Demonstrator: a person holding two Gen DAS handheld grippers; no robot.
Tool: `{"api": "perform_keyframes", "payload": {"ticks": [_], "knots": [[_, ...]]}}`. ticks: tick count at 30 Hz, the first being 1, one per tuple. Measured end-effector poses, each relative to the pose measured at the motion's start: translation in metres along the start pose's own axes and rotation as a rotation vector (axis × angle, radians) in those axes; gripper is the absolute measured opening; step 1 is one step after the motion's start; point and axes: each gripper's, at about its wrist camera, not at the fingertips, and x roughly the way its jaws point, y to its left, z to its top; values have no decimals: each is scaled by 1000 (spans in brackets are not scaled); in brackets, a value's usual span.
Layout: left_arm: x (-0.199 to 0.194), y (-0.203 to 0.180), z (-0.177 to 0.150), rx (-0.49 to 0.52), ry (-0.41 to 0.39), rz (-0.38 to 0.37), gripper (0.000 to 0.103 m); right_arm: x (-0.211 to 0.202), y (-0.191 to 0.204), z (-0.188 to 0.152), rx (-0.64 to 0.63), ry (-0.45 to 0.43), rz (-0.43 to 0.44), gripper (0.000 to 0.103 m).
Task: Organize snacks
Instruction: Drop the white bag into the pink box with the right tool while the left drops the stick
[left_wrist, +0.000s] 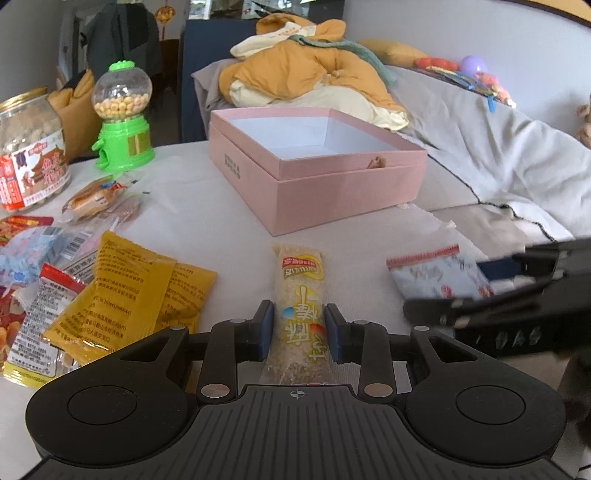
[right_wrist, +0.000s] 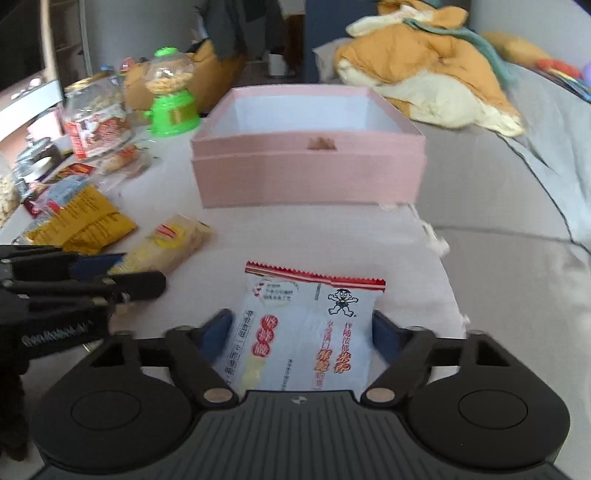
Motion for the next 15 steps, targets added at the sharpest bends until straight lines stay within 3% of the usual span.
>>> {"api": "perform_keyframes", "payload": {"ticks": [6, 8, 10, 13, 15], "knots": [[1, -3, 2, 11, 10, 18, 34, -20, -16, 22, 1, -80, 59, 77], [-5, 1, 5, -35, 7, -22, 33, -32, -28, 34, 25, -122, 73, 77], [-21, 2, 20, -56, -69, -104, 33, -44, -43, 48, 50, -173, 66, 77], [-31, -7, 65, 30, -217, -64, 33, -54, -62, 69, 64, -247, 25, 77], [-18, -5, 101, 3, -251, -95, 33, -53, -72, 85, 64, -279, -11, 77]]}}
